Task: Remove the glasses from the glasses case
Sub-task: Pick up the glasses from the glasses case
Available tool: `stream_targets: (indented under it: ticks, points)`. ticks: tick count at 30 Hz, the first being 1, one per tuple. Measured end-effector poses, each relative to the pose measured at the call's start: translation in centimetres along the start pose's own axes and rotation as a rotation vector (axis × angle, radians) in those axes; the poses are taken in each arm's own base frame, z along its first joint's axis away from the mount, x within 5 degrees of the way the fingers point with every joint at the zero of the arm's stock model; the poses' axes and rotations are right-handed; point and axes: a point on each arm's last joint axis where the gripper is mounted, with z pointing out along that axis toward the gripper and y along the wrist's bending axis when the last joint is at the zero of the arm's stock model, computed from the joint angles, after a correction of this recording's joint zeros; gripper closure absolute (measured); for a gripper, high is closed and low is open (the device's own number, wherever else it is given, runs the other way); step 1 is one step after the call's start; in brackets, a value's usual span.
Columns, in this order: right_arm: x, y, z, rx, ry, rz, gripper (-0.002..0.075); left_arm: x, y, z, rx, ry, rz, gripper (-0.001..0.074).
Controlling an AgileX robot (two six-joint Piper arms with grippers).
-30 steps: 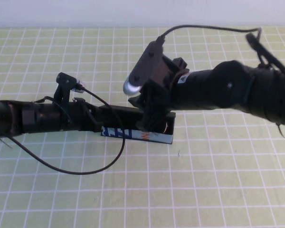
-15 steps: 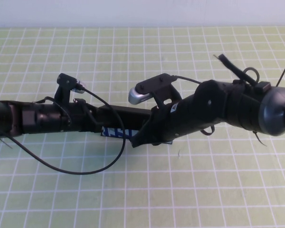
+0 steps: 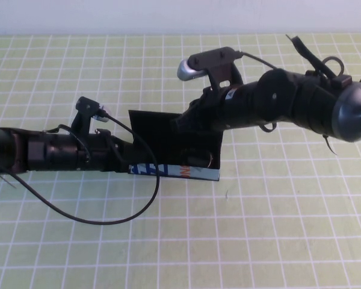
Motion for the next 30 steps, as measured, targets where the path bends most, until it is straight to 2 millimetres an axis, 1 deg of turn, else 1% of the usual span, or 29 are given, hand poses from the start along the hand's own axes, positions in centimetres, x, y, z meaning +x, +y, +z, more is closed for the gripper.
stream_targets:
  ticks: [4,10,15,18,24,27,30]
  points:
    - [-0.9,-1.1,1.5,0.01,-0.005,0.009,0.0737,0.1,0.0,0.0,0.004,0.006,0.001,0.0739]
    - [-0.7,-2.8,4.8,-0.004,0.084,0.032,0.0737,0.1,-0.1,0.0,0.017,0.02,-0.002,0.0739]
    - [-0.3,-4.0,6.8,-0.024,0.177,0.077,0.0737,0.1,-0.2,0.0,0.028,0.022,-0.006,0.0739]
    - [-0.3,-4.4,7.5,-0.038,0.217,0.094,0.0737,0.2,-0.4,0.0,0.041,0.027,0.0,0.0739]
    - [-1.1,-4.2,7.2,-0.067,0.264,0.08,0.0737,0.3,-0.5,0.0,0.057,0.038,0.006,0.0739]
    - [-2.0,-3.8,6.4,-0.094,0.292,0.036,0.0737,0.1,-0.7,-0.2,0.061,0.043,0.021,0.0739]
    - [-3.3,-3.0,5.0,-0.145,0.326,-0.052,0.0737,-0.7,-1.2,-0.7,0.058,0.034,0.052,0.0739]
